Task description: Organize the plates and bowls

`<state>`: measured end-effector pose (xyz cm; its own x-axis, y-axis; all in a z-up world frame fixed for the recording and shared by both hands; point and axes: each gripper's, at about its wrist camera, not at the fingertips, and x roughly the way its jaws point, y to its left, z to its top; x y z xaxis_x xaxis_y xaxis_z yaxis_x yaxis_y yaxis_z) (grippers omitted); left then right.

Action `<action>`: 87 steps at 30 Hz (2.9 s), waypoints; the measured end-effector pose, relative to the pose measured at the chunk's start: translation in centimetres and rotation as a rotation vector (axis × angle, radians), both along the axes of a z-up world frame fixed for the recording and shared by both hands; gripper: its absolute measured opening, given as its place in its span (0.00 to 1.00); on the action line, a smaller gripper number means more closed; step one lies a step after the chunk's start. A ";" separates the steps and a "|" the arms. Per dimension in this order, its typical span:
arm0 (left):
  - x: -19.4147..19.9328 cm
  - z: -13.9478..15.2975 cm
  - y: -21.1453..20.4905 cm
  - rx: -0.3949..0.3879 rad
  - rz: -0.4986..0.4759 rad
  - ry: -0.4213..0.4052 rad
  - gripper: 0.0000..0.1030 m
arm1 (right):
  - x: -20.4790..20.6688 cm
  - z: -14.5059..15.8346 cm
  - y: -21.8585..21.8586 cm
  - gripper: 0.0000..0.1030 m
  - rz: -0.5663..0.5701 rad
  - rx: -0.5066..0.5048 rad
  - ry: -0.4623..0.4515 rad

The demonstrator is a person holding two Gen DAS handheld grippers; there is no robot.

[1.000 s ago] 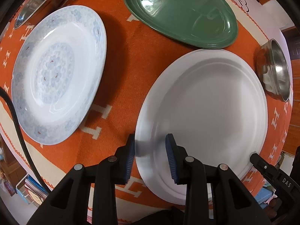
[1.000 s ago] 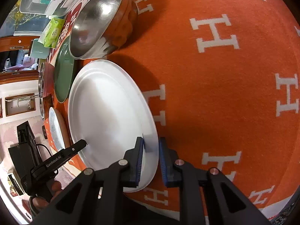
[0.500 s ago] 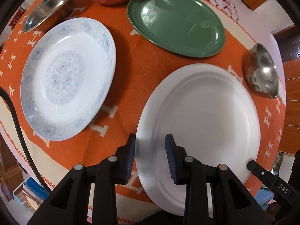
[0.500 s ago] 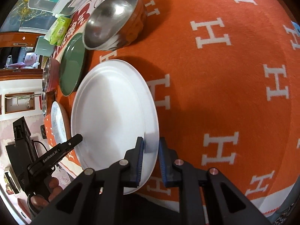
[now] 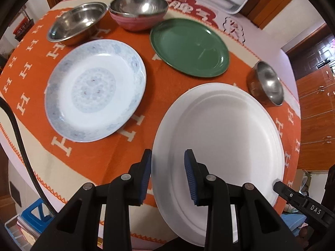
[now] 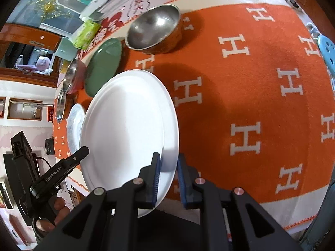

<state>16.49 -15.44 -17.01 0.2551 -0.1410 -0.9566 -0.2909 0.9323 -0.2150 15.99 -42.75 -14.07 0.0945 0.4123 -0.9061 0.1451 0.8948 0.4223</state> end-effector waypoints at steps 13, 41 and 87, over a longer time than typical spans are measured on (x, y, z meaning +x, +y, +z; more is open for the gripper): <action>-5.5 2.4 2.3 0.011 0.027 -0.097 0.29 | -4.2 1.5 3.3 0.16 0.062 -0.015 -0.036; -8.0 -4.6 4.4 0.050 0.036 0.034 0.29 | -7.3 -5.0 6.8 0.20 0.135 -0.030 0.153; -8.8 3.1 5.2 0.097 0.068 -0.211 0.56 | -3.6 1.7 4.4 0.54 0.226 0.036 -0.236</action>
<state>7.64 -10.25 -13.86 0.4570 -0.0268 -0.8891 -0.3118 0.9313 -0.1883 12.44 -38.35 -12.32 0.2028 0.4784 -0.8544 -0.1606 0.8770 0.4529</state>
